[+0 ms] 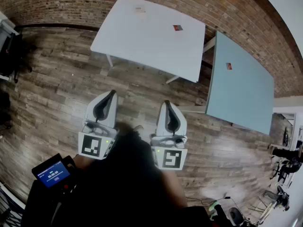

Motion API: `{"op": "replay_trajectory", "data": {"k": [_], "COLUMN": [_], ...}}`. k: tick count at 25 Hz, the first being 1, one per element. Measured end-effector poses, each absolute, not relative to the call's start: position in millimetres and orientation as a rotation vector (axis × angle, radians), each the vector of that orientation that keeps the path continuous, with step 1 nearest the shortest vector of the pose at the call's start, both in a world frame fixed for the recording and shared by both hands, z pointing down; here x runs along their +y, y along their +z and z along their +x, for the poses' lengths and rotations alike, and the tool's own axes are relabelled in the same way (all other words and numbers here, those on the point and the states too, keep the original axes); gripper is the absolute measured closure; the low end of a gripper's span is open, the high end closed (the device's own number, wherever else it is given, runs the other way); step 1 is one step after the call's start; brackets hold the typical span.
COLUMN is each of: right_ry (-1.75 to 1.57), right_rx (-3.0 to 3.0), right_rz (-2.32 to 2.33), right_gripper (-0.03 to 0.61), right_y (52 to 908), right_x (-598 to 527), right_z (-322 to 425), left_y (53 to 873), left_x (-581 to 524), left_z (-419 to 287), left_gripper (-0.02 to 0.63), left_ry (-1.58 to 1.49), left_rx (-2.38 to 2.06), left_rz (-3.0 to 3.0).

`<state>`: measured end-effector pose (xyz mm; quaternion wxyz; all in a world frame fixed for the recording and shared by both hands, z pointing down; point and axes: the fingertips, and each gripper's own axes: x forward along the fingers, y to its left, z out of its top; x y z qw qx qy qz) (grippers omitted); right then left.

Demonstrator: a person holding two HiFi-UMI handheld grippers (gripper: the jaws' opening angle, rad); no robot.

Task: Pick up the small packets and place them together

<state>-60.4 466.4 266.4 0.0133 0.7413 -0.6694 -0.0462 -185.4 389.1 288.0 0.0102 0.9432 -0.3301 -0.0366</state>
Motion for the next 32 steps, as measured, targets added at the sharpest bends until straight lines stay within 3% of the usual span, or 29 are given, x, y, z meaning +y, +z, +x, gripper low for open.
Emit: {"op": "replay_trajectory", "data": {"k": [32], "right_ry": [-0.055], "right_rx": [-2.116], "right_rz": [2.330], "right_gripper": [0.575], "right_y": [292.3], "right_x": [489.2], "right_z": [-13.0], "left_y": [299.0], "left_x": [422.8], "left_z": [-123.7], "left_gripper": [0.614], "left_ry": [-0.155], "left_rx": [-0.961], "left_rz": [2.953]}}
